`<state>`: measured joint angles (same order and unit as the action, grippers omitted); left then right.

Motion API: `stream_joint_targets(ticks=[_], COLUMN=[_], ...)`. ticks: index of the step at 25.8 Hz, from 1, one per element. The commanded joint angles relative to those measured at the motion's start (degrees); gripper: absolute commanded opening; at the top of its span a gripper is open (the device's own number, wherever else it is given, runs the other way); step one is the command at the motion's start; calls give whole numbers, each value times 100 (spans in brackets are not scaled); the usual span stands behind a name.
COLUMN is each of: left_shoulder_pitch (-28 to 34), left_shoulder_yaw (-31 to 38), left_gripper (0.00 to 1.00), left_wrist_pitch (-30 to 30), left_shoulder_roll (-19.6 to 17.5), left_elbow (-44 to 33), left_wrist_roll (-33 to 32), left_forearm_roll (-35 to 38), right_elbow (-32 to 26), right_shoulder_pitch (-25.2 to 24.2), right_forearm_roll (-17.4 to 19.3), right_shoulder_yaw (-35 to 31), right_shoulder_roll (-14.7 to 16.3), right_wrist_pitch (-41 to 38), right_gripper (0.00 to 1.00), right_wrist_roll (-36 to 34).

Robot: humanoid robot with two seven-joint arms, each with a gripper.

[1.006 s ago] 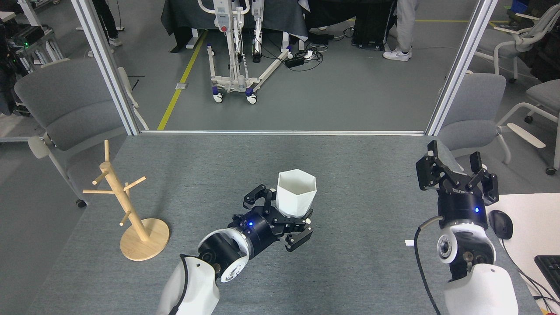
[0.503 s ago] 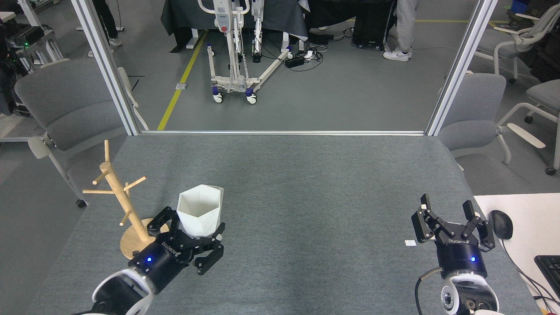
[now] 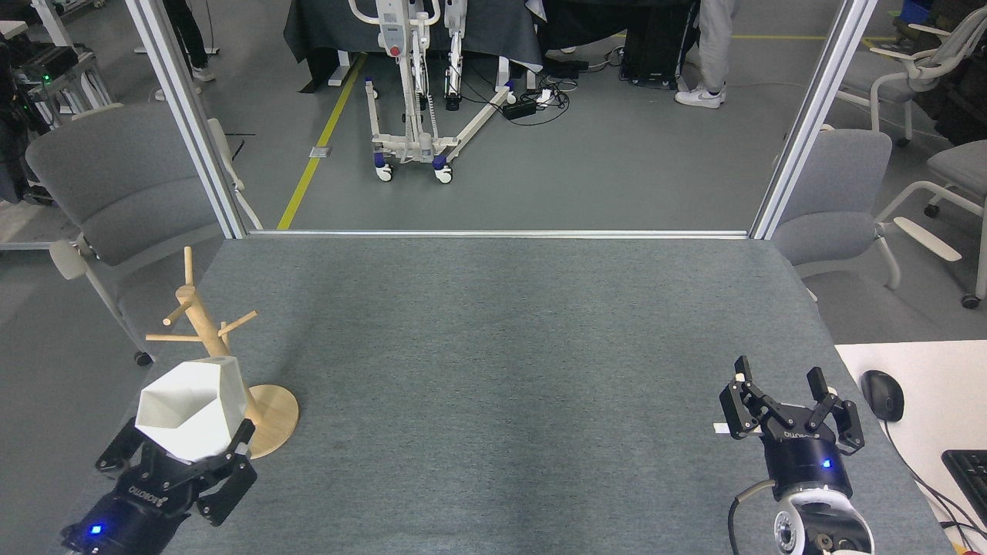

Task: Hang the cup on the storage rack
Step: 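Carry the cup with the left gripper past the wooden stand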

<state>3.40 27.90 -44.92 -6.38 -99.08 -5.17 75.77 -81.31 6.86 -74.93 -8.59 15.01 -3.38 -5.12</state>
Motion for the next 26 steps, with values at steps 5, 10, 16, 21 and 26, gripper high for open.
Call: stream_joint_targets(ticks=[5, 10, 16, 21, 26], left_shoulder_pitch=[126, -59, -894, -1078, -1377], left_shoulder_yaw=[717, 681, 681, 681, 681], left_gripper=[0, 0, 0, 0, 0], left_wrist_pitch=[-8, 809, 1301, 1688, 1873], left_shoulder_roll=[5, -4, -83, -329, -584], left_elbow=[301, 495, 1250, 1664, 1918], left_wrist_roll=[7, 77, 86, 86, 86], left_forearm_roll=[43, 518, 1141, 1388, 1388], right_elbow=[19, 19, 19, 19, 19], right_shoulder_pitch=[17, 26, 26, 35, 35], right_forearm_roll=[14, 14, 31, 31, 31], right_shoulder_yaw=[-29, -29, -29, -38, -38], right_shoulder_roll=[45, 45, 54, 54, 54], right_wrist_pitch=[4, 4, 12, 12, 21], right_gripper=[99, 99, 99, 99, 99], right_wrist_roll=[2, 2, 2, -7, 2])
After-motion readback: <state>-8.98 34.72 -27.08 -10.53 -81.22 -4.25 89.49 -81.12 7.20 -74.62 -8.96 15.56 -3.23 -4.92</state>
